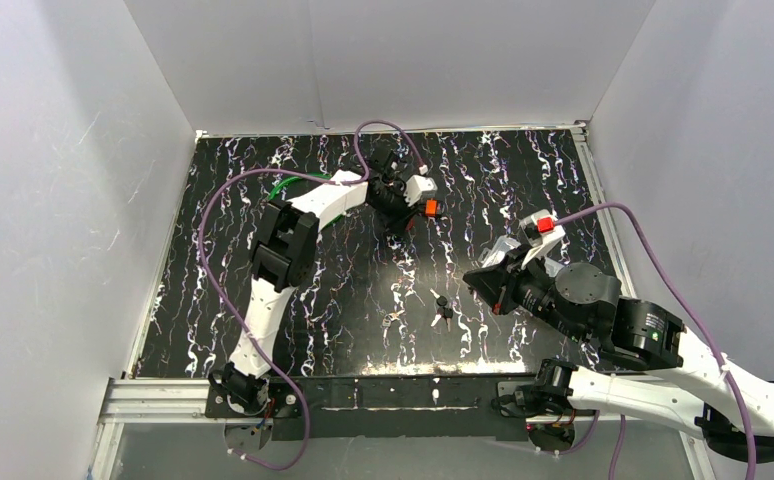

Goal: Unlock with the key
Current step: Pick up the key from the center of the board.

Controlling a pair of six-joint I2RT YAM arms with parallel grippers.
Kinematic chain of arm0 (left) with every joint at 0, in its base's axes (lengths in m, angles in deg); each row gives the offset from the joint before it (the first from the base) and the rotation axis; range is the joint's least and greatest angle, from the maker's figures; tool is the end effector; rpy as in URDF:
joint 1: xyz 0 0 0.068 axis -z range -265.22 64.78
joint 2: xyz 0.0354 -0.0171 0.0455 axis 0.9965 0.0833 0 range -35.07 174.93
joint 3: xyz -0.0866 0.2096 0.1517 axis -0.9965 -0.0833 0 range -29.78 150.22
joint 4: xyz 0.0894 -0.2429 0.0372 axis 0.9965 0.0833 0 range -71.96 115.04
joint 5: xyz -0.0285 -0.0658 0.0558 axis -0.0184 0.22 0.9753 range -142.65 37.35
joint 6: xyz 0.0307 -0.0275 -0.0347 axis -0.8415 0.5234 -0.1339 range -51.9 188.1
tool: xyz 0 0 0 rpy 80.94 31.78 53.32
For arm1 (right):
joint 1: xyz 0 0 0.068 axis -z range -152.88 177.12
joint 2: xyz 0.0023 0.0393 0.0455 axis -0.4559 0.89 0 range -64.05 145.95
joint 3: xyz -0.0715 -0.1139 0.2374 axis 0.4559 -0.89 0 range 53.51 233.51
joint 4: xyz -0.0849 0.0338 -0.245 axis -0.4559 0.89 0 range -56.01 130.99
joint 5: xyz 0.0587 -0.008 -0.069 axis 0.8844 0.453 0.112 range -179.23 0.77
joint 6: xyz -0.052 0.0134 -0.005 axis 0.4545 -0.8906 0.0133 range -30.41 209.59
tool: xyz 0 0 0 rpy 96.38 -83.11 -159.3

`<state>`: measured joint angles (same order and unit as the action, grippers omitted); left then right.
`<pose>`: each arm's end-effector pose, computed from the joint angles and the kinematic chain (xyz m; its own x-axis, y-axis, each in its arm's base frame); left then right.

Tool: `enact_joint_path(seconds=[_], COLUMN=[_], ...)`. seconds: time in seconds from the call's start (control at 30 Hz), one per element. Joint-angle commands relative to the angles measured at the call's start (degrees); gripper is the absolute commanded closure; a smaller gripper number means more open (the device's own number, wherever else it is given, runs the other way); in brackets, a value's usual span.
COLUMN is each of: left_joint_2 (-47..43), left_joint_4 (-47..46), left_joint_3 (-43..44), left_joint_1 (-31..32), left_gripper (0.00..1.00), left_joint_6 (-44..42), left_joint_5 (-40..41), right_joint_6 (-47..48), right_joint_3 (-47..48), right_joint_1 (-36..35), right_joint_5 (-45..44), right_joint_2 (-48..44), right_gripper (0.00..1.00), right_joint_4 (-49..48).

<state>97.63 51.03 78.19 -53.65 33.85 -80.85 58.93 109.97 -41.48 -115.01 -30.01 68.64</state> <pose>0.4197 -0.2776 0.1705 -0.2147 0.7141 -0.6663 0.9645 0.2623 -0.0296 0.0539 0.0954 0.3878 -0.4149 0.1996 -0.8877 -0.5485 0.7236 0.4191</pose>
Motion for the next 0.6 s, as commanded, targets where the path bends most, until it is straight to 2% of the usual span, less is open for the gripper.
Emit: enact_joint_path(seconds=[0.0,0.17,0.3,0.43,0.53,0.57], left_joint_2=[-5.61,-16.05,-27.04,-42.04,-50.06,-55.53], left_joint_4=[7.50,7.75,11.73,17.82,19.16,21.04], left_joint_3=[-4.08,-16.37,-28.69,-44.42,-51.70,-55.43], left_joint_1=[0.60,0.64,0.59,0.33,-0.02,-1.06], left_gripper=[0.75,0.75,0.71,0.61,0.58,0.57], left_joint_6=[-2.25,-5.49,-9.24,-13.88,-15.52,-15.85], left_joint_5=[0.91,0.40,0.91,3.09,4.58,5.22], right_joint_6=[0.98,2.04,2.45,2.31,2.16,2.18], right_joint_3=[2.54,2.77,2.37,1.04,0.31,0.03], right_joint_1=[0.30,0.29,0.30,0.43,0.53,0.58], right_joint_5=[-0.83,-0.21,0.74,2.33,2.92,3.25], right_joint_2=[-0.06,0.61,1.20,1.34,1.21,1.09], right_gripper=[0.99,0.99,0.99,0.99,0.99,0.99], right_joint_4=[-1.17,-1.35,-2.09,-3.38,-4.18,-4.41])
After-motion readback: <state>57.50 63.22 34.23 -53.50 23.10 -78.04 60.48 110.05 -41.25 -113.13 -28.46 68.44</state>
